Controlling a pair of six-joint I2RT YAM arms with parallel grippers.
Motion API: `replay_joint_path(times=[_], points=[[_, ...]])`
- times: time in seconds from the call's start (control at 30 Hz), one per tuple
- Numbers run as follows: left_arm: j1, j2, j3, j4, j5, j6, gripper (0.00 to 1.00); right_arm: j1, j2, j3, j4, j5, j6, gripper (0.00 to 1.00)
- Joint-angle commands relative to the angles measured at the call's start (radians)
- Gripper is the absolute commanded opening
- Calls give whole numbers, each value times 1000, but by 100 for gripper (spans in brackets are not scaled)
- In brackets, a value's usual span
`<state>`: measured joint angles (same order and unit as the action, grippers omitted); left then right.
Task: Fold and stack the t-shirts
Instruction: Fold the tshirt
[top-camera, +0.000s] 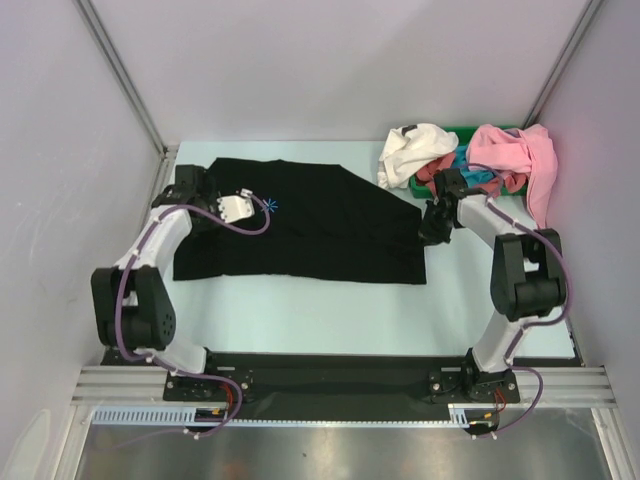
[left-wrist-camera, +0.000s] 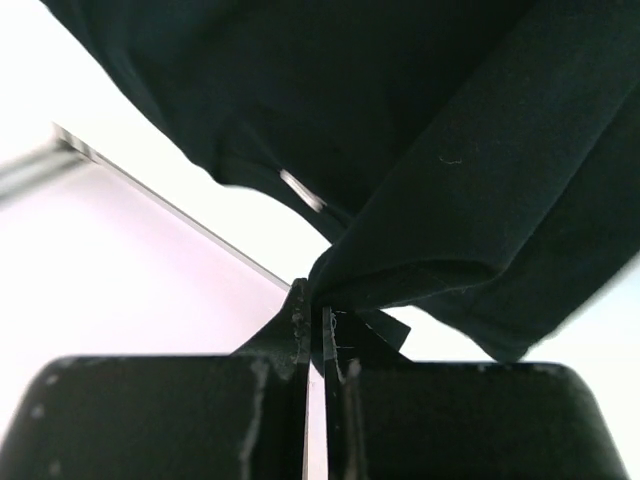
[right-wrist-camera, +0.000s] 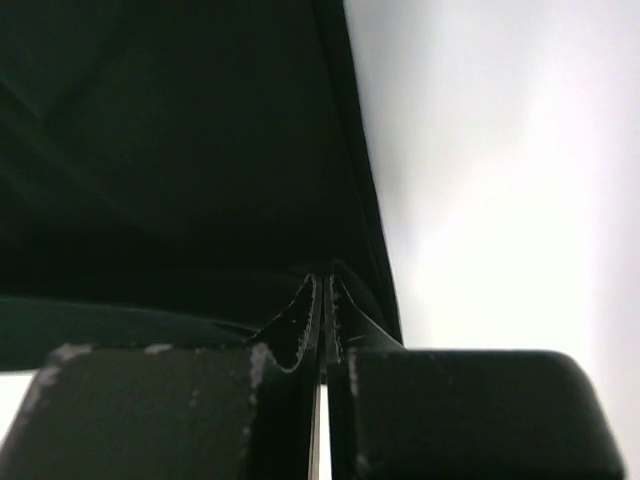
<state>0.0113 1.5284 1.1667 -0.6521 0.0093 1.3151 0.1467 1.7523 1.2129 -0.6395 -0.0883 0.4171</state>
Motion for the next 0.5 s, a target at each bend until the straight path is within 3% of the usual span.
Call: replay_joint_path(times=[0.0,0.4,0.47], points=[[-5,64,71,155,-6,52,0,-2,74,100,72,30,-27,0],[-45,289,194,273,-84,72,0,-2,226,254,37,73,-70,0],[-50,312,214,282,-100,52,6,-2,237,264,32,79,-69,1]])
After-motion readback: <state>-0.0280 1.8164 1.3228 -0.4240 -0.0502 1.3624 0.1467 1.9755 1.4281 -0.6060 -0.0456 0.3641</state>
